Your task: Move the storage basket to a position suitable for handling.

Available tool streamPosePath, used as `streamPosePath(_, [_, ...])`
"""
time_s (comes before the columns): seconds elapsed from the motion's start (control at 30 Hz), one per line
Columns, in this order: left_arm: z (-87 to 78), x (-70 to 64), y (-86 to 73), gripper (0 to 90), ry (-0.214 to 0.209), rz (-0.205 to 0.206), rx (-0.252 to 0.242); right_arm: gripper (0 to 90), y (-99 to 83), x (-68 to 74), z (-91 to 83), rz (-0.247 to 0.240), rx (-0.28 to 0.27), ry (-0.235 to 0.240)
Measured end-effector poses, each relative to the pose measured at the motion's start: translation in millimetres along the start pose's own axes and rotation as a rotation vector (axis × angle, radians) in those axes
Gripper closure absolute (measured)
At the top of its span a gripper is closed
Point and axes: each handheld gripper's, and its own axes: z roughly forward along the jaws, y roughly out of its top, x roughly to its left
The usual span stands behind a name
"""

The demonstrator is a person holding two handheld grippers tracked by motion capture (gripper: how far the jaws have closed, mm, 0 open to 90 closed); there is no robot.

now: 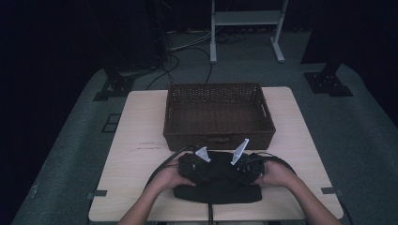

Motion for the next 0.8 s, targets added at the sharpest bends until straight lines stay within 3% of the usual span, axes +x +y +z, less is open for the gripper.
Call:
streamPosePath(0.07, [-0.2, 1.4, 2.4, 58.5, -0.013, -0.021, 0.006, 53.8, 1.7, -1.6, -0.2, 0.014, 0.0, -0.005])
streamPosePath(0.17, [0.3, 2.2, 5.6, 64.5, -0.032, -0.028, 0.022, 61.3, 4.1, -1.3, -0.9, 0.018, 0.006, -0.02])
streamPosePath(0.3, [-0.2, 0.4, 3.9, 68.5, -0.033, -0.023, 0.011, 68.1, 3.3, 2.1, -1.7, -0.007, -0.013, -0.039])
streamPosePath(0.47, [-1.7, -2.5, 2.3, 71.6, -0.021, -0.003, -0.003, 70.1, 0.1, 2.0, -2.7, -0.008, -0.036, -0.032])
streamPosePath(0.6, [-5.9, -0.9, 0.6, 73.1, -0.038, -0.005, -0.023, 71.5, -0.6, 1.1, -6.2, -0.024, -0.045, -0.026])
streamPosePath(0.8, [-14.3, -6.5, 3.3, 73.7, -0.012, 0.027, -0.03, 72.0, 0.2, 6.2, -15.1, -0.039, -0.051, -0.038])
